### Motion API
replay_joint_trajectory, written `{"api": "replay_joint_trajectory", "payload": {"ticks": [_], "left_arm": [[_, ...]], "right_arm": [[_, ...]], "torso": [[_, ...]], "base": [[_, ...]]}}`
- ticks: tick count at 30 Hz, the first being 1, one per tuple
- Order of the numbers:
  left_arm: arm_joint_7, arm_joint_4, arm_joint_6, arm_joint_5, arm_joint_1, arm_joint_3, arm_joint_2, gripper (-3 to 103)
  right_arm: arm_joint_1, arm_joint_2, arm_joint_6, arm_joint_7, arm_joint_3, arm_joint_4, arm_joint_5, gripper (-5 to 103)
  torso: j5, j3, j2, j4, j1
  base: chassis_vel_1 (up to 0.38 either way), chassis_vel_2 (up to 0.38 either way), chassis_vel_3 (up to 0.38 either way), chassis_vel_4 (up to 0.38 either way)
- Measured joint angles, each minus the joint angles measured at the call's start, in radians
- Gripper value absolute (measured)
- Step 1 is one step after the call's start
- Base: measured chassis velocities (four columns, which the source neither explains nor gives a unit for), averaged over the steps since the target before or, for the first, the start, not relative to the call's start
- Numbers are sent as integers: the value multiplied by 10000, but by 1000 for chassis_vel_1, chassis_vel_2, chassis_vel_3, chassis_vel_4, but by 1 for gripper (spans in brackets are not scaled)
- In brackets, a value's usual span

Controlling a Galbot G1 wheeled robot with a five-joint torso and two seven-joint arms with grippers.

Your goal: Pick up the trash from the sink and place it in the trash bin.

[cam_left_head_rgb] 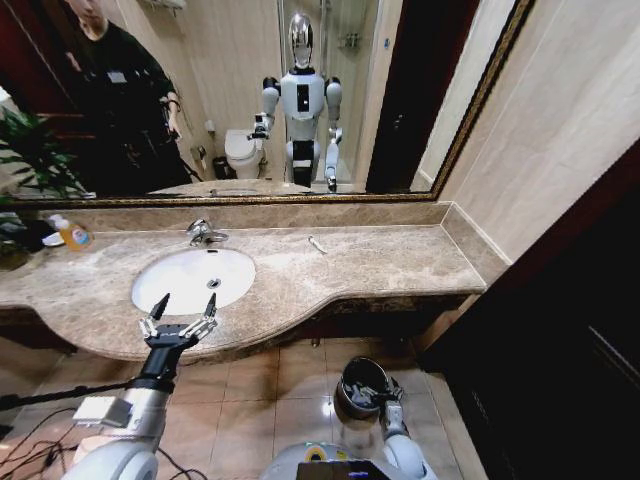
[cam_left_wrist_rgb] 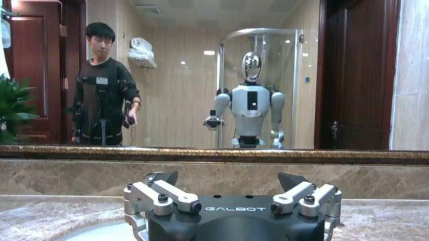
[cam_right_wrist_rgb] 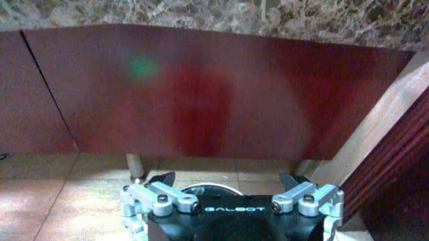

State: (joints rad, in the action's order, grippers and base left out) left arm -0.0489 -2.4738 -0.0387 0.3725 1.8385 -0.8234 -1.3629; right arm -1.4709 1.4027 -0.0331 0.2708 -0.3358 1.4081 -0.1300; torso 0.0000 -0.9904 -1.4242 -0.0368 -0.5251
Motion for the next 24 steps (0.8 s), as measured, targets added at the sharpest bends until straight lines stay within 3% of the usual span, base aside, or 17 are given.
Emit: {"api": "replay_joint_trajectory", "payload": {"ticks": [9,16,24], "left_arm": [[0,0,0,0,0,1,0,100],[0,0,0,0,0,0,0,100],[0,0,0,0,0,0,0,100]], "right_arm": [[-830,-157,472,52,-60,2246,-535,100],[-1687,-304,266,162,-102,4236,225,100],[-1899,-477,902,-23,-14,6514,446,100]], "torso": [[0,0,0,0,0],[-1,0,0,0,0],[-1,0,0,0,1]], "base": [[0,0,0,0],[0,0,0,0],[0,0,0,0]]}}
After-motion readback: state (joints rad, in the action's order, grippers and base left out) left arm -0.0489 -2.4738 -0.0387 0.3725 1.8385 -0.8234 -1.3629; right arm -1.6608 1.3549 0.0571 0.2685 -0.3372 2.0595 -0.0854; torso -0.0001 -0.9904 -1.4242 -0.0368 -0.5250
